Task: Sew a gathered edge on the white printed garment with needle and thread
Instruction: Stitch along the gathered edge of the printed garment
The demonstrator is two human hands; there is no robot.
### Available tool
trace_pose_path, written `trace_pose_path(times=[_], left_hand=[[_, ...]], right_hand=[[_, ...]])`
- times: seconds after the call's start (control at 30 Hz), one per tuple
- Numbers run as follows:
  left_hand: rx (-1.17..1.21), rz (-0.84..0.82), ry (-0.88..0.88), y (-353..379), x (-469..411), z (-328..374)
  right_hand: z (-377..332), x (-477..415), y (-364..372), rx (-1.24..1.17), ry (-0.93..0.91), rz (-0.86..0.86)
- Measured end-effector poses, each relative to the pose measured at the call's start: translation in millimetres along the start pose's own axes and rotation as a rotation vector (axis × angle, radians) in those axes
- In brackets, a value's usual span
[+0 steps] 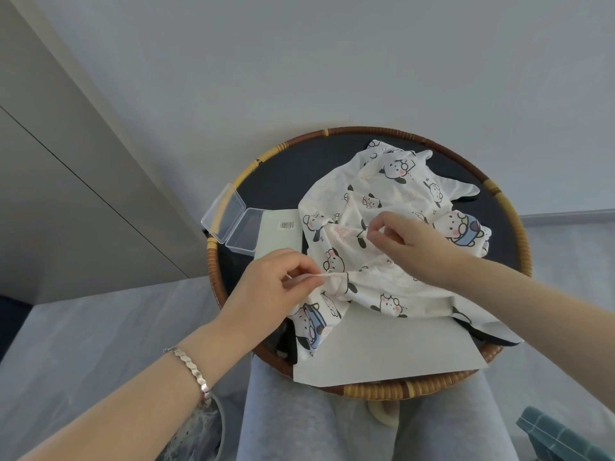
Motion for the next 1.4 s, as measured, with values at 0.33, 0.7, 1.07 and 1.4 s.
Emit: trace_pose_path(times=[0.33, 0.7, 1.07, 1.4], left_hand=[[-0.049, 0.049, 0.081, -2.6, 1.9, 3.2], [-0.047, 0.045, 0.097, 0.1, -0.3, 5.0], [-0.05, 0.044, 0.099, 0.4, -1.8, 4.1], [-0.03, 0.029, 0.086, -0.3, -3.4, 1.3]], right_hand=[[-34.4, 10.8, 19.9, 0.198, -0.333, -0.067], [-31.1, 10.8, 21.2, 0.236, -0.313, -0.067], [-30.6, 11.6, 22.2, 0.208, -0.302, -0.078], [-27.8, 7.9, 26.8, 0.088, -0.266, -0.113]])
Point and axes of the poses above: each hand's wrist, its own x-axis away from the middle knuckle, its own y-axis out of the palm, z = x × y, the point moved 6 cm from there along -x, towards the middle knuckle
